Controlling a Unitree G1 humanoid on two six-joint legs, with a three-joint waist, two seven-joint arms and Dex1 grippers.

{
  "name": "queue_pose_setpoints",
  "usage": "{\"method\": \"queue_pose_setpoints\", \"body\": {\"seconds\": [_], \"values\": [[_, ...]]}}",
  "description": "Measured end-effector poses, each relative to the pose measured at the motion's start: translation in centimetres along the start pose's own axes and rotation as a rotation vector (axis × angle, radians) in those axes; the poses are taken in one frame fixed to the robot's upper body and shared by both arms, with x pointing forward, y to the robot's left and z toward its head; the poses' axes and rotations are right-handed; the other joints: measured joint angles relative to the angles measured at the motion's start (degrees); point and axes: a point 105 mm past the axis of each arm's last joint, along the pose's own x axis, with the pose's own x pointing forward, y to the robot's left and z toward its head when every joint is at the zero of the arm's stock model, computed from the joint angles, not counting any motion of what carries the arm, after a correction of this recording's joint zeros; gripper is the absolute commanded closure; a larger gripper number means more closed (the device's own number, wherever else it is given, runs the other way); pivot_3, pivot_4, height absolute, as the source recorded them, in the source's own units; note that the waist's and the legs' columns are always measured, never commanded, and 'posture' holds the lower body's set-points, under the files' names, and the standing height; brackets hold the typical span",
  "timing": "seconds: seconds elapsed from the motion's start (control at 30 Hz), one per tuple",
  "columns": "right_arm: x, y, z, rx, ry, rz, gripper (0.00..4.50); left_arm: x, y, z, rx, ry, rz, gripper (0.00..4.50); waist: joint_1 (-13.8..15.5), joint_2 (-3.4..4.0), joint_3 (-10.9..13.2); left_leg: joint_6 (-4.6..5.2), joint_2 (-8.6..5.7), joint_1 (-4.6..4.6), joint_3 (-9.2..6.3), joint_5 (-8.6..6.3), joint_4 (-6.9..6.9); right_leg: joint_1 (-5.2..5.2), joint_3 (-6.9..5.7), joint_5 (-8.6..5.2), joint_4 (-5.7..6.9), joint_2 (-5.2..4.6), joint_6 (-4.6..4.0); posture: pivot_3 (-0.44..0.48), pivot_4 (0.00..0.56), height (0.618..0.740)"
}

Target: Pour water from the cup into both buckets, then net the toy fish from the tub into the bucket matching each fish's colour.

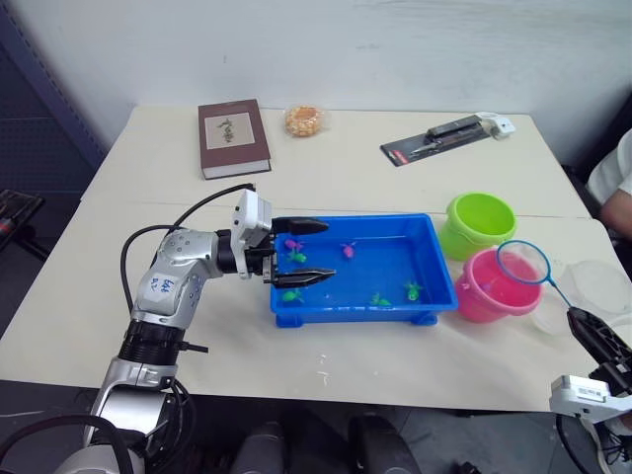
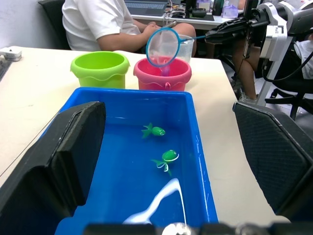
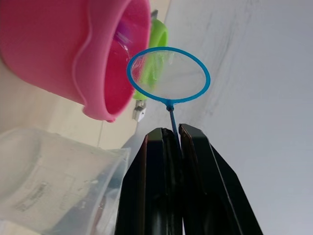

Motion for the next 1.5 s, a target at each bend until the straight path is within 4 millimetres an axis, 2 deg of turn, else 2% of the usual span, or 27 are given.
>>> {"method": "queue_pose_setpoints", "body": {"seconds": [0.17,0.3,0.37,0.43,0.6,0.73,0.9,1.0,1.27,1.5], "values": [[0.1,0.3,0.5,-0.009,-0.045,0.013,4.50,-0.1,0.0,-0.2,-0.006,0.001,0.008,0.04,-0.32,0.00,0.00,0.00,0.01,0.00,-0.02,0.00,-0.01,0.00,0.01,0.00,0.00,0.01,0.00,0.000,0.150,0.740],[-0.1,0.2,-0.4,0.029,0.013,-0.011,4.50,-0.3,0.0,-0.3,-0.005,0.004,0.014,0.04,-0.42,0.00,0.00,0.00,0.00,0.00,-0.01,0.00,-0.01,0.00,0.00,0.00,0.00,0.00,0.00,0.000,0.150,0.740],[0.4,-1.1,-0.8,0.211,0.032,-0.068,4.50,-0.8,0.1,-0.5,-0.008,0.016,0.027,0.04,-0.69,0.00,0.00,0.00,0.04,0.04,0.02,0.00,-0.01,0.02,0.02,0.00,0.01,0.02,0.00,0.000,0.150,0.740],[1.2,-2.5,-0.2,0.449,-0.014,-0.077,4.50,-1.8,0.1,-0.8,-0.014,0.037,0.048,0.04,-1.21,-0.01,0.01,0.00,0.13,0.18,0.05,0.00,-0.07,0.12,0.02,0.00,0.03,0.06,0.00,0.000,0.150,0.740],[3.6,-5.6,4.4,0.915,-0.272,0.058,4.50,-4.5,0.6,-1.2,-0.011,0.086,0.113,0.04,-0.85,-0.01,0.00,0.01,0.20,0.25,-0.08,-0.01,-0.03,0.22,0.00,0.00,0.03,-0.05,0.00,0.000,0.150,0.740],[6.5,-7.0,7.2,1.070,-0.393,0.215,4.50,-6.4,1.0,-1.6,-0.020,0.120,0.167,0.04,-0.51,-0.03,0.00,0.07,0.14,0.14,-0.14,-0.04,0.10,0.18,-0.03,0.01,0.00,-0.23,0.01,0.000,0.150,0.740],[9.9,-5.2,9.6,1.217,-0.261,0.500,4.50,-7.6,1.2,-1.6,-0.008,0.144,0.207,0.04,-0.08,-0.03,0.00,-0.06,0.16,-0.27,-0.58,0.01,0.10,-0.01,-0.24,0.01,-0.05,-0.32,-0.01,0.000,0.150,0.740],[10.7,-4.0,10.4,1.252,-0.184,0.635,4.50,-7.7,1.2,-1.5,-0.005,0.147,0.214,0.04,0.43,-0.02,0.00,-0.06,0.14,-0.33,-0.58,0.01,0.10,-0.03,-0.28,0.01,-0.11,-0.35,-0.01,0.000,0.150,0.740],[12.4,-3.3,10.8,1.274,-0.052,0.782,4.50,-7.9,0.7,-1.8,-0.003,0.156,0.234,0.04,0.85,-0.02,0.00,-0.03,0.11,-0.40,-0.59,0.00,0.07,-0.06,-0.32,0.01,-0.33,-0.39,-0.01,0.000,0.150,0.740],[14.9,-3.0,12.6,1.294,-0.078,0.794,4.50,-7.8,0.6,-1.7,0.008,0.154,0.239,0.04,0.59,-0.02,0.00,-0.04,0.12,-0.42,-0.52,0.00,0.06,-0.18,-0.30,0.02,-0.24,-0.38,-0.01,0.000,0.150,0.740]]}}
